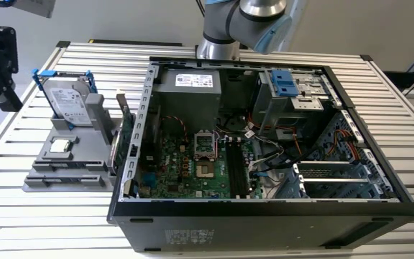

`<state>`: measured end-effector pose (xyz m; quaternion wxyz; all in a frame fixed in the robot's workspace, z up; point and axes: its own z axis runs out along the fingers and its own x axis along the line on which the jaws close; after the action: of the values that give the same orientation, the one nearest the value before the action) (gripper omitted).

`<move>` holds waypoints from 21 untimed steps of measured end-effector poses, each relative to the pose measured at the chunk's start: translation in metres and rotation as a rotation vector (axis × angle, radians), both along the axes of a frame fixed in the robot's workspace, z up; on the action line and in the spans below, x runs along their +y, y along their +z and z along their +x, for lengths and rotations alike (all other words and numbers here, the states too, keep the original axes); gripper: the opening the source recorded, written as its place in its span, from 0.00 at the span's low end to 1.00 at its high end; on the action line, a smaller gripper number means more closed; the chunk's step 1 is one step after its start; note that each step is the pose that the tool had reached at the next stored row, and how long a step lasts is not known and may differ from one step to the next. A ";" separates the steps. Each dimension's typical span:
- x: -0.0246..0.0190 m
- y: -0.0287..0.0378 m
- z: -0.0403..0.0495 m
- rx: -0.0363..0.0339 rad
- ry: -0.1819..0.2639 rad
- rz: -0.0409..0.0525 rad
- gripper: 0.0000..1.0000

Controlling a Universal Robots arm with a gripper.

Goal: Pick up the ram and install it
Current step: 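Pick up the ram and move it above insertion slot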

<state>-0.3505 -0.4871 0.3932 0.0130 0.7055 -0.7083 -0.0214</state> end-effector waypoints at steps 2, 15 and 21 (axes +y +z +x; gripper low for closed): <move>0.0000 0.0000 0.0000 0.0000 0.027 0.0000 0.00; 0.0000 0.0000 0.0000 -0.0034 0.086 -0.0001 0.00; 0.0000 0.0000 0.0000 -0.0061 0.086 -0.0003 1.00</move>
<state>-0.3505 -0.4871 0.3932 0.0119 0.7355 -0.6771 -0.0186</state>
